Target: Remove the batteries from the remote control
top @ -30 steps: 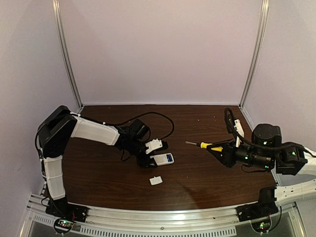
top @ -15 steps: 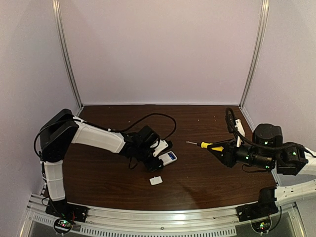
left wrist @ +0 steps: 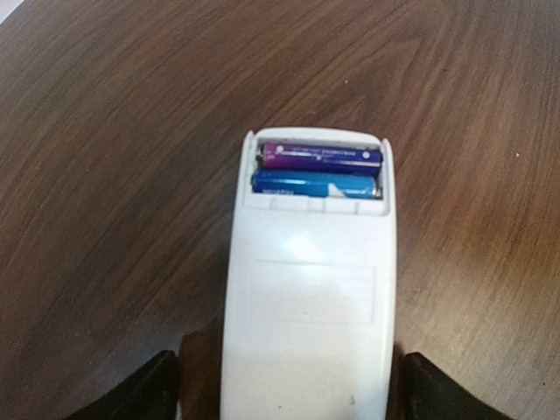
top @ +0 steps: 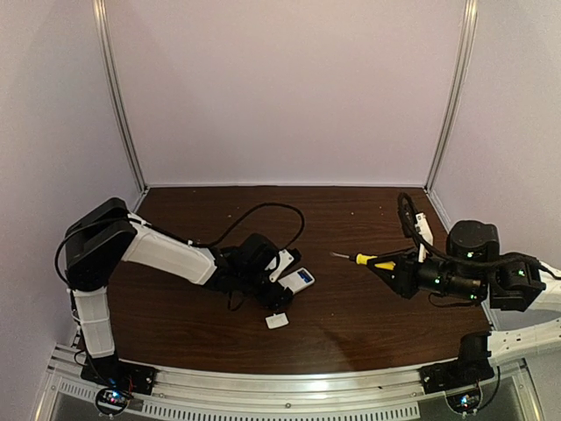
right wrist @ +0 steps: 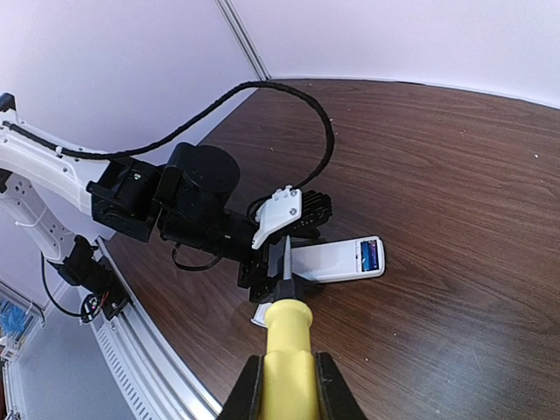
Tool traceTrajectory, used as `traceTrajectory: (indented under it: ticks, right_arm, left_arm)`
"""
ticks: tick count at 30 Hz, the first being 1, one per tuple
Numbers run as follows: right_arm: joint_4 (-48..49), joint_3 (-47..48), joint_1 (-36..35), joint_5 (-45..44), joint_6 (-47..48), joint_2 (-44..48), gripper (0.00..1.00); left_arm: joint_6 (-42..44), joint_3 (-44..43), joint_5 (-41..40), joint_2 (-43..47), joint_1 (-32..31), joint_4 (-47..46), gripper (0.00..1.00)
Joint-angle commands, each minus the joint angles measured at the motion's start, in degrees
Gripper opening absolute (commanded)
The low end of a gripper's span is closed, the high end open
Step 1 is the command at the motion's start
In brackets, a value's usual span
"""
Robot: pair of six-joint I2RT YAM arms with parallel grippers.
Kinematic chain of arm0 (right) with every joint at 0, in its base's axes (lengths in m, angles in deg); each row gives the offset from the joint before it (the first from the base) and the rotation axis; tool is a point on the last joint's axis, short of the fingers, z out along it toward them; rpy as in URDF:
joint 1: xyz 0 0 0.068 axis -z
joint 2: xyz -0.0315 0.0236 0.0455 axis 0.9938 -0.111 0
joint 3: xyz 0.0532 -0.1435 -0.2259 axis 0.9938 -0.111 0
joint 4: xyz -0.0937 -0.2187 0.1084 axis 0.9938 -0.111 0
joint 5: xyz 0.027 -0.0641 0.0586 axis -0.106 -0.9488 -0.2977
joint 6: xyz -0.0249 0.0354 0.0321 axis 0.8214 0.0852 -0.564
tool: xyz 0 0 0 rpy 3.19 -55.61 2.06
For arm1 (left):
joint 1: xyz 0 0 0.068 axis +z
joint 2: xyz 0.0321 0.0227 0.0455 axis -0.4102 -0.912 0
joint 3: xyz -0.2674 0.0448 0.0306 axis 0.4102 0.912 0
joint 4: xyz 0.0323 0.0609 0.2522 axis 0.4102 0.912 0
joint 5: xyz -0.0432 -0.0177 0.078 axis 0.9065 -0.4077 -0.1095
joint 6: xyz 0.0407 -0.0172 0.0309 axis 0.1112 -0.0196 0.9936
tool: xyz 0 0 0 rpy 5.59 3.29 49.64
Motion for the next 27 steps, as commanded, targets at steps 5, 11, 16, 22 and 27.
traceTrajectory:
  ticks: [5,11,16,22,27]
  right_arm:
    - [1.17,-0.87,-0.11,0.16,1.12,-0.54,0.00]
    - [1.67,-0.96,-0.11,0.54,1.12,-1.23,0.00]
    - [1.75,-1.05,-0.09,0.63,1.13,-1.22,0.00]
    - [1.47,-1.14,-0.14,0.35,1.29,-0.63,0.00]
    - [1.52,-1.22,-0.13,0.28,1.30,-0.36,0.01]
  left_arm:
    - [1.90,9.22,-0.88,4.90,-1.26,-12.95,0.97]
    - [3.44,15.50,0.76,6.00,-1.34,-22.90,0.95]
    - [3.54,18.92,0.54,6.00,-1.32,-29.94,0.96]
    - [3.34,21.94,-0.37,5.81,-1.35,-37.50,0.97]
    - [4.30,21.55,0.23,4.56,-1.33,-38.35,0.97]
